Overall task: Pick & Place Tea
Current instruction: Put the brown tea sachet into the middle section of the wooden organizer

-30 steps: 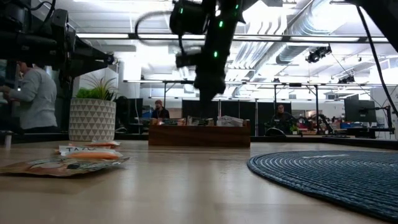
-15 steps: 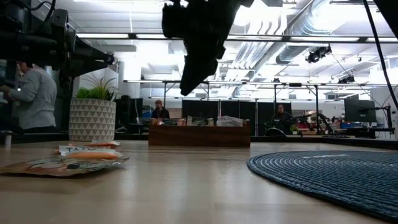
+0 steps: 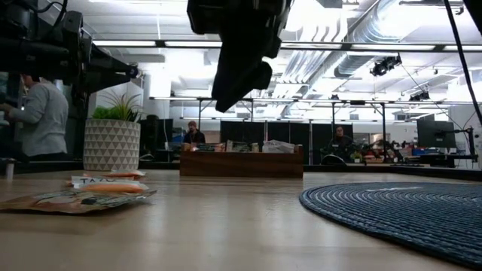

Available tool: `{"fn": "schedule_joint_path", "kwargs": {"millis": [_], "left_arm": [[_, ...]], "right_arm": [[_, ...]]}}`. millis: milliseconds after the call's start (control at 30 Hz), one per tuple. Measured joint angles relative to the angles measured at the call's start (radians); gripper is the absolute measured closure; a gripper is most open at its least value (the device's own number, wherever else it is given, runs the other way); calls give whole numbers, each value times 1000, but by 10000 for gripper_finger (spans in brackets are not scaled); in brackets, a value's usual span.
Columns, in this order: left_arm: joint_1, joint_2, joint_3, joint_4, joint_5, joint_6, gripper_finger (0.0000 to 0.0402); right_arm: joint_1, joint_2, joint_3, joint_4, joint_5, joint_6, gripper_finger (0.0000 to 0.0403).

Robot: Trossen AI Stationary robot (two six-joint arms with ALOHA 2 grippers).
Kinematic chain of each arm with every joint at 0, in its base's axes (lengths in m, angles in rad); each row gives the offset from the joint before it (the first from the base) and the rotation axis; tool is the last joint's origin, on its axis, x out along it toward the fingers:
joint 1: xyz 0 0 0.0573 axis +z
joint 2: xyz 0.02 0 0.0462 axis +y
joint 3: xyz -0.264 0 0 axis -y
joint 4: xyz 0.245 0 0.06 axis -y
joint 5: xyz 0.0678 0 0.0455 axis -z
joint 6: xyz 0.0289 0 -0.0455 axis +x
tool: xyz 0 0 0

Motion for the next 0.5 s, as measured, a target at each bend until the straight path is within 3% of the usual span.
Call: {"fn": "schedule_joint_path", "kwargs": {"millis": [500], "left_arm": [[0,0,0,0,0,0,278]], "right_arm": [[127,0,0,106,189,22,251]]}}
